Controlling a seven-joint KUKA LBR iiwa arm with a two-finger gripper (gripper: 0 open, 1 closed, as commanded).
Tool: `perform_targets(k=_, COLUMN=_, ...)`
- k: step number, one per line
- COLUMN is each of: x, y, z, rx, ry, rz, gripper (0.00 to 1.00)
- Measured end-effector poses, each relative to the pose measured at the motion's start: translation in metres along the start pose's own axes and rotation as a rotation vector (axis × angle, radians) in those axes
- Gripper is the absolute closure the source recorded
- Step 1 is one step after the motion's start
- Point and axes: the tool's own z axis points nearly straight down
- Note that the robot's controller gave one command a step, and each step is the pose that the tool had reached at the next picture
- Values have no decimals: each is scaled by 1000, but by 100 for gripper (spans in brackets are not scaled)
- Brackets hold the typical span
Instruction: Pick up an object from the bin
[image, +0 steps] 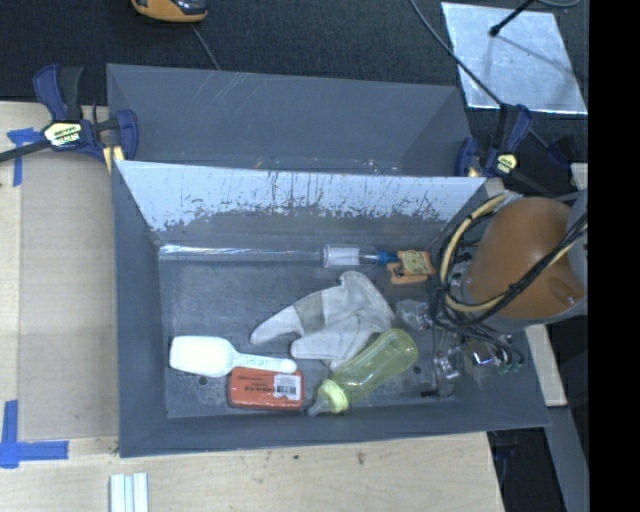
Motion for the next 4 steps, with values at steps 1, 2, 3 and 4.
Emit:
perform_targets(k=1, x=-1, y=16, z=0, rx=-7, ry=6, rz=-81, gripper=0)
perform_targets(k=2, x=-1, y=30, z=-8, rx=-7, ry=5, rz=-357, gripper=0)
perform_targets(k=3, x=-13, y=63, z=19, rx=-7, ry=5, rz=-555, gripper=0)
perform_targets(k=4, x=-51, y=79, z=23, rx=-7, ry=-1, rz=-837, gripper=100)
